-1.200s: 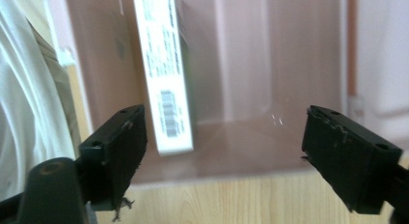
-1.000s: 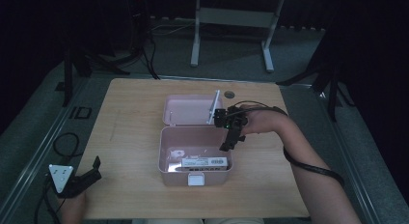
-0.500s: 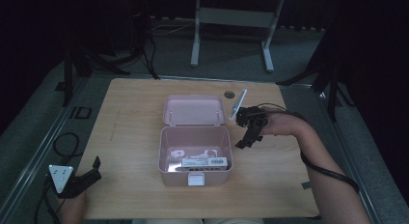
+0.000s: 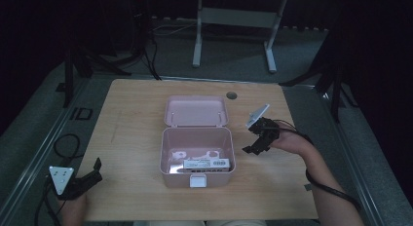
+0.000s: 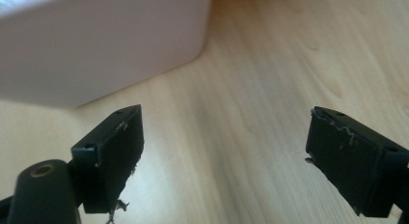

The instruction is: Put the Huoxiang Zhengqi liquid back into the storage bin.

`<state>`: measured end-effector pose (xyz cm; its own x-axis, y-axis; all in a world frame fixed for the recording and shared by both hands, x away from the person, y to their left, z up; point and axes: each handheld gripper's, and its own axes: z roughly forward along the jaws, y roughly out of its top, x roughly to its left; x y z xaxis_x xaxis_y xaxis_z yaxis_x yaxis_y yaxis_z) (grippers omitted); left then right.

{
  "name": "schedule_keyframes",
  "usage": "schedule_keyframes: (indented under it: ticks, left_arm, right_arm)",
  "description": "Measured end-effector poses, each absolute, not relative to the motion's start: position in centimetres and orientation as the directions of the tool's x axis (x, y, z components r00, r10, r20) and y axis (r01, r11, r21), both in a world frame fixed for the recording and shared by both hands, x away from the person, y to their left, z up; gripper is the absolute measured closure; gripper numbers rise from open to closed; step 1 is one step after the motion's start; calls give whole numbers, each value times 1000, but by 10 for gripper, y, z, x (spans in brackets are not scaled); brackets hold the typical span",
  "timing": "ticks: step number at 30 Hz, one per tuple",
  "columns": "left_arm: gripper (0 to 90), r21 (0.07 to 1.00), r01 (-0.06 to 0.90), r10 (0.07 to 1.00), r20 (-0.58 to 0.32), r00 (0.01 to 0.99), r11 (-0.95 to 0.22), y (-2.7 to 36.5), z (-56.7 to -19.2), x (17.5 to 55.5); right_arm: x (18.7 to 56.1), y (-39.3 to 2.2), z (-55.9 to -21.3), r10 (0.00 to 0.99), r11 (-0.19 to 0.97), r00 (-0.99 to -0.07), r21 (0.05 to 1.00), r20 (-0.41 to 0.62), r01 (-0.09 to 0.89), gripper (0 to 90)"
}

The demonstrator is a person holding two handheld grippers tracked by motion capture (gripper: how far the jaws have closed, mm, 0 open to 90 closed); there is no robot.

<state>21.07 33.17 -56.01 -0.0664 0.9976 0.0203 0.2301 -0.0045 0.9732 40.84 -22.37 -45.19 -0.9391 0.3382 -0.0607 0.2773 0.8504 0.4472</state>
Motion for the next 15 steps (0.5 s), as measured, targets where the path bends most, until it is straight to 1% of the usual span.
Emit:
schedule_keyframes:
  ticks: [5, 8, 15]
  left_arm:
    - [16, 973, 232, 998, 22, -66, -6, 331, -560, 211]
    - [16, 973, 232, 998, 23, -66, -7, 331, -560, 211]
    - [16, 973, 231, 998, 17, -65, -2, 332, -560, 211]
  right_arm:
    - [406, -240, -470, 440, 759, -891, 575, -109, 304, 126]
    - [404, -251, -480, 512, 678, -853, 658, -102, 328, 126]
    - [392, -272, -504, 647, 533, -753, 777, -120, 334, 122]
